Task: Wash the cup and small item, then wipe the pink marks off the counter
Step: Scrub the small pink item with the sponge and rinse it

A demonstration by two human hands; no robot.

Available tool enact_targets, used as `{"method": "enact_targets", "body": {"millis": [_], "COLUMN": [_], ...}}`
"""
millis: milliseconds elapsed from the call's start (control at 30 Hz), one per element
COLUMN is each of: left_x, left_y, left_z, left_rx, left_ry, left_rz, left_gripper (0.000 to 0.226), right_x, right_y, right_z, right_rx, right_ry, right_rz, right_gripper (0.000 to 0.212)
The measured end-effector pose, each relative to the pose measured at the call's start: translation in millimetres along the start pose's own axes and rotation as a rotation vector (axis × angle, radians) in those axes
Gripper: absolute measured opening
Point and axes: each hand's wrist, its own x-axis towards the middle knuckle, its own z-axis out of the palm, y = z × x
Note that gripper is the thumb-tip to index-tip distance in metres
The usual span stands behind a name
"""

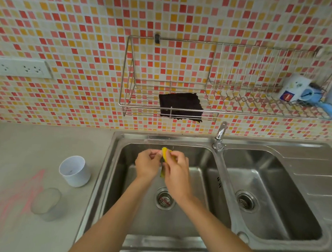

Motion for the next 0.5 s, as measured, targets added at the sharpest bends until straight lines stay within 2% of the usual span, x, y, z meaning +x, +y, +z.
{"method": "enact_targets", "body": {"millis": [167, 300, 400, 500], "left_x": [-2, 4, 7, 7], "left_y": [1, 1, 1, 3], "left_z": [3, 1, 4, 9], "left_rx": [0.114, 0.143, 0.131, 0.141], "left_ry": [0.007, 0.045, 0.052, 0.045], "left_rz": [0.096, 0.104, 0.085, 0.091], "left_gripper": [0.011, 0.011, 0.013, 0.013], "right_x": [12, 12, 18, 31], "right_y": [23, 7, 16, 25], "right_z": [-9, -2, 0, 3], "right_rx": [-0.023, 0.029, 0.019, -0.018], "right_ry": [0.015, -0.022, -0.001, 0.033], "right_rz": [0.09, -0.004, 0.022, 0.02], "right_gripper": [0.044, 0.05, 0.051, 0.042]}}
